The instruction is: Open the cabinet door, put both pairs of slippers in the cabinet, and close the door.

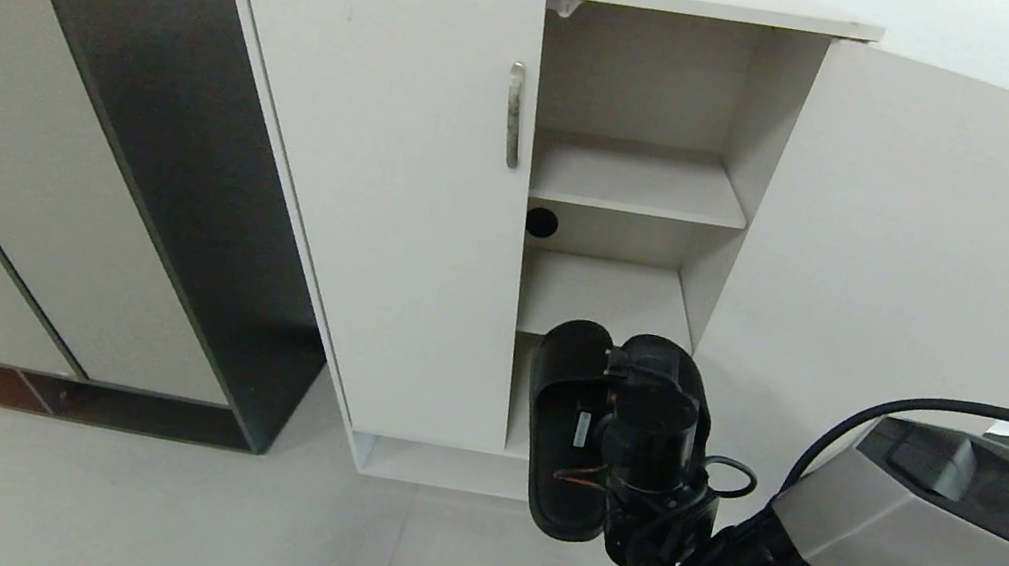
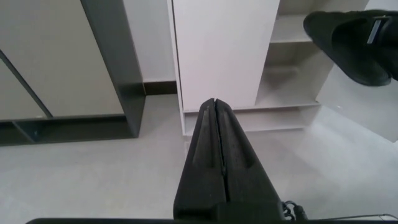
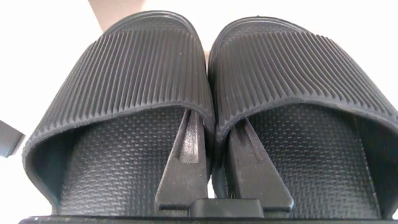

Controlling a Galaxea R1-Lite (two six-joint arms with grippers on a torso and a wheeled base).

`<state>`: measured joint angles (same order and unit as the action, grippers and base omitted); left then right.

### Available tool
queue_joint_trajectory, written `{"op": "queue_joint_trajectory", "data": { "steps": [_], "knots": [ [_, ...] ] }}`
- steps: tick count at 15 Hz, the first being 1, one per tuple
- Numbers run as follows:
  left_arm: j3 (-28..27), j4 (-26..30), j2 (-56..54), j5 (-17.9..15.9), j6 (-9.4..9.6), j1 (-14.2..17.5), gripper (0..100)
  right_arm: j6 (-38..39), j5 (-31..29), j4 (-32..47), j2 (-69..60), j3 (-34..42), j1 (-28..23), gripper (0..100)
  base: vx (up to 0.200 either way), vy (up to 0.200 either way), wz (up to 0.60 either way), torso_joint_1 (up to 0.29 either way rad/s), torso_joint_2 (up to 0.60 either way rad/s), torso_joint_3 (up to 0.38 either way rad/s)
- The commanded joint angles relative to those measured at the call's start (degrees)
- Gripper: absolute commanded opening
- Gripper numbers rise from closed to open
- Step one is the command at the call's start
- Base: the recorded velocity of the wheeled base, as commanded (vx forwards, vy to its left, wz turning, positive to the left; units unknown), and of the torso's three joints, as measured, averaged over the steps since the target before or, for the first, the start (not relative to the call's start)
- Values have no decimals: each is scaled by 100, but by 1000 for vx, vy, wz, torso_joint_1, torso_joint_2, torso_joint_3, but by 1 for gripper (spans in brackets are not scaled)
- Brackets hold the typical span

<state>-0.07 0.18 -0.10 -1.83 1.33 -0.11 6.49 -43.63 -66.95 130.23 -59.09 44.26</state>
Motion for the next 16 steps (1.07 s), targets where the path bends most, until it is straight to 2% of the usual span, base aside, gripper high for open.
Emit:
{"op": "queue_joint_trajectory", "data": {
  "steps": [1,14,16],
  "knots": [
    [7,-1,10,-2,-1,2,0,-33,-5,-37,2,11,3,0,0,0,0,-2,7,-198],
    [7,-1,10,-2,-10,2,0,-139,30,-160,301,-33,-93,0,0,0,0,2,3,-198],
    [-1,-1,10,-2,-19,2,0,-156,30,-398,292,-41,-111,0,0,0,0,5,5,-168]
  ]
}}
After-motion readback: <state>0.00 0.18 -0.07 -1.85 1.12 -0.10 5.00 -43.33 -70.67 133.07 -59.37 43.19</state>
